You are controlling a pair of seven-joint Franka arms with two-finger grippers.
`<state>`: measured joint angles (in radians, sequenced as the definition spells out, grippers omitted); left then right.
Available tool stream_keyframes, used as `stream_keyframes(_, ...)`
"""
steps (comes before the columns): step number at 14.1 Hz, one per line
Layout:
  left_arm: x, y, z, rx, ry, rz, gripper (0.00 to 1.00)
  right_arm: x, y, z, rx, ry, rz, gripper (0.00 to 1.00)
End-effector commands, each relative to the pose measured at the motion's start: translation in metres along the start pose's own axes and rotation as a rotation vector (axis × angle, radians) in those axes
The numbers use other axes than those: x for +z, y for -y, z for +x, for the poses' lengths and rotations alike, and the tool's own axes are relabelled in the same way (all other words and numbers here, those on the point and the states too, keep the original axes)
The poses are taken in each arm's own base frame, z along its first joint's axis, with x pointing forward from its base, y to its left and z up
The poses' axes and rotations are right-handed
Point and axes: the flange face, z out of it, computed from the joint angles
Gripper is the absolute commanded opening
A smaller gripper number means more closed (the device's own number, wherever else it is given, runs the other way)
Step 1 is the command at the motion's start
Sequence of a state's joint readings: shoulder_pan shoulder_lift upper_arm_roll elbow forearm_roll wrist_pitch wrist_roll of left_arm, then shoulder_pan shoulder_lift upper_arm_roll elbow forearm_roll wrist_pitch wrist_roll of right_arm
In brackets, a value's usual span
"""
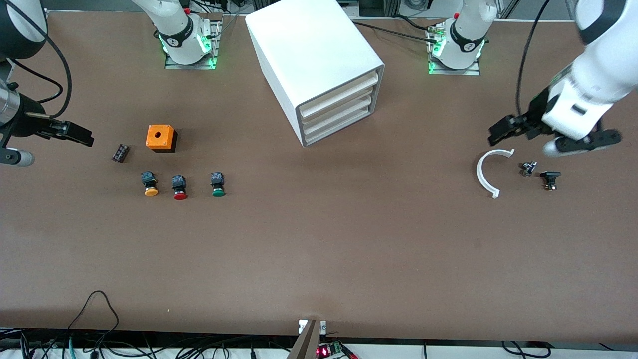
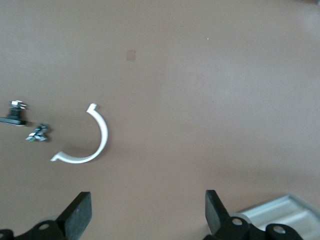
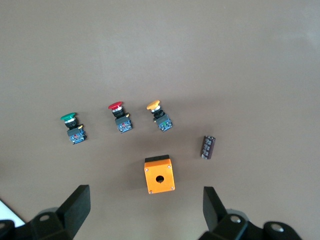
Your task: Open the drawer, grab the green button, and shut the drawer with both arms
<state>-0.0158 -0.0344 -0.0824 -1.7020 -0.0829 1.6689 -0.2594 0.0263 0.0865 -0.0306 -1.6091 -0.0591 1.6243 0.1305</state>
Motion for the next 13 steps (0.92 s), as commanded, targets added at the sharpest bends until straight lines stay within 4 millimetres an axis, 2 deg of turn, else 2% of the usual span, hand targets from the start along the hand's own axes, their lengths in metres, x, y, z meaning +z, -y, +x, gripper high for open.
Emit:
stream_keyframes(1, -0.031, 0.028, -0.007, 0.14, -0.011, 0.037, 1.0, 0.0, -0.006, -0.024, -0.09, -0.038, 0.006, 1.0)
stream_keyframes(4, -0.045, 0.036, -0.004, 0.207, -0.038, 0.049, 1.0, -0.002, -0.006, -0.024, -0.115, -0.036, 0.005, 1.0)
stream_keyframes(6, -0.051, 0.038, -0.006, 0.204, -0.047, 0.053, 1.0, -0.015, -0.009, -0.026, -0.099, -0.05, 0.01, 1.0)
stream_keyframes(8, -0.052, 0.044, -0.005, 0.206, -0.055, 0.12, 1.0, -0.019, -0.012, -0.027, -0.094, -0.045, 0.011, 1.0)
stream_keyframes(11, -0.048, 0.048, -0.003, 0.203, -0.049, 0.124, 1.0, -0.018, -0.012, -0.027, -0.092, -0.042, 0.017, 1.0)
stream_keyframes(13, -0.047, 0.063, 0.001, 0.179, -0.044, 0.123, 1.0, -0.026, -0.013, -0.032, -0.093, -0.054, 0.019, 1.0)
